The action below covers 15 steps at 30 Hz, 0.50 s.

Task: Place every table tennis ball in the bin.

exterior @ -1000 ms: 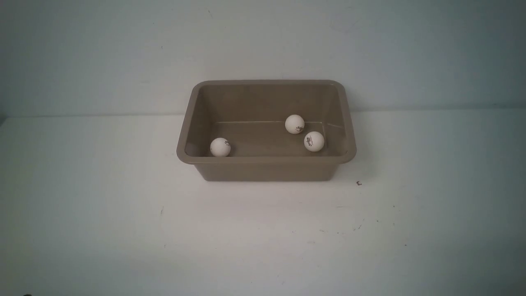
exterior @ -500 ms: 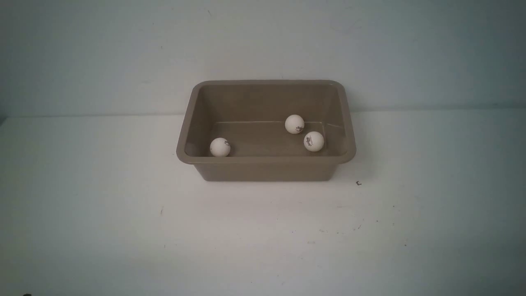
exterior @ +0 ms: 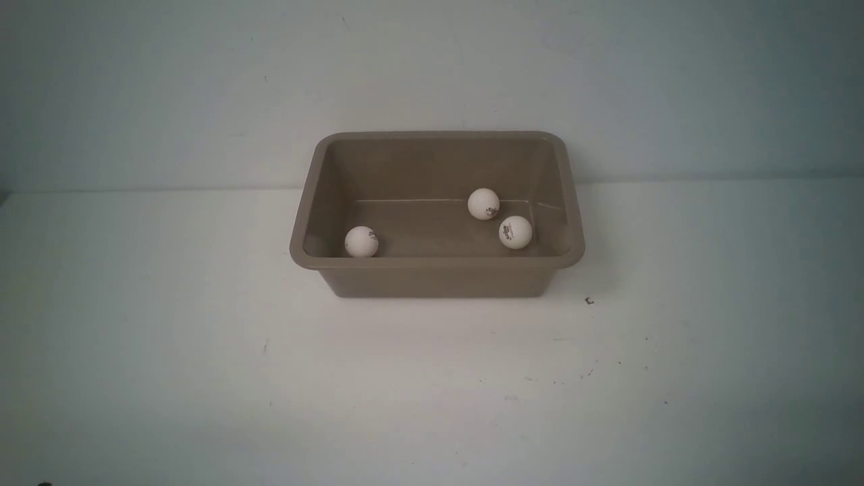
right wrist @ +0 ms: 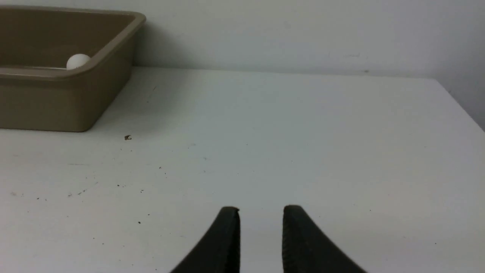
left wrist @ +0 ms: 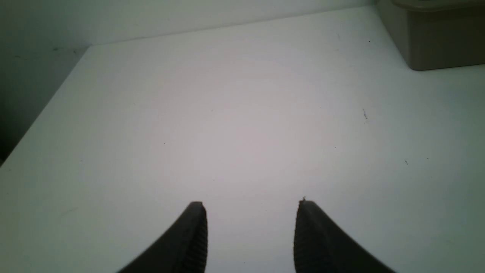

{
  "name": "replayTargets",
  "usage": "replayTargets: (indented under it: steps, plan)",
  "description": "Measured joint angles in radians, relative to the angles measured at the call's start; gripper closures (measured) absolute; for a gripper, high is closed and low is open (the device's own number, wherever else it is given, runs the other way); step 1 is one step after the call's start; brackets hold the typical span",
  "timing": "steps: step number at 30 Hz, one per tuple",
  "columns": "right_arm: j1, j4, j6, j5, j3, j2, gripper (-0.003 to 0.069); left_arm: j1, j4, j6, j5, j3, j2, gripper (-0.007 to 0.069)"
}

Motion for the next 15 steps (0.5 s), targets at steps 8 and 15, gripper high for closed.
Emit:
replayTargets:
  steps: [8, 15]
  plan:
    - [0.000, -0.013, -0.014, 0.000, 0.000, -0.001, 0.0500, 0.000, 0.000, 0.000, 0.000, 0.000, 0.000, 0.0335]
    - [0.000, -0.012, -0.021, 0.000, 0.000, -0.001, 0.0500, 0.000, 0.000, 0.000, 0.000, 0.000, 0.000, 0.0335]
